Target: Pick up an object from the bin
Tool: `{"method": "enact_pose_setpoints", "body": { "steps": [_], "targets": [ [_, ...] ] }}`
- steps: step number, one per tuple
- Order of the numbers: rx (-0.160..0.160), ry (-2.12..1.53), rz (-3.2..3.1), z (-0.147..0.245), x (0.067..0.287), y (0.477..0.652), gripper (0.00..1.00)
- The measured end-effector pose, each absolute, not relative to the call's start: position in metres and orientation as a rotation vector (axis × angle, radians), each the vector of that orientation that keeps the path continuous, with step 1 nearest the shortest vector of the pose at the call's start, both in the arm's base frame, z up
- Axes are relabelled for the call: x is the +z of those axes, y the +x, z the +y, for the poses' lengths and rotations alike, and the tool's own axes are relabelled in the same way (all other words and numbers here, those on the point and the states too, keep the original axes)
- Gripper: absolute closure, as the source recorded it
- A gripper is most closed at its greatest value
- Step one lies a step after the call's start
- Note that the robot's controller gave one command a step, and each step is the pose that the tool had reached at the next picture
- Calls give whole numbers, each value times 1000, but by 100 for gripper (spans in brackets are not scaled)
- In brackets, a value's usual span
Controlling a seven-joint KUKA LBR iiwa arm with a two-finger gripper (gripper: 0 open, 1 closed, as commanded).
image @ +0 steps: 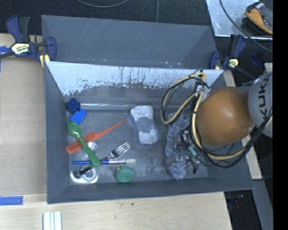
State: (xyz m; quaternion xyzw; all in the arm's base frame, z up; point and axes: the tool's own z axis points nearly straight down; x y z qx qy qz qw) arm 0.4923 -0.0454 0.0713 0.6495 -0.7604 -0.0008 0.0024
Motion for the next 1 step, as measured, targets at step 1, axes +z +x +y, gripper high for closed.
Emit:
{"method": "enact_pose_setpoints", "body": {
  "steps": [1],
  "targets": [
    [-2, 2036, -2387, -46, 72, 492, 100]
  ]
}}
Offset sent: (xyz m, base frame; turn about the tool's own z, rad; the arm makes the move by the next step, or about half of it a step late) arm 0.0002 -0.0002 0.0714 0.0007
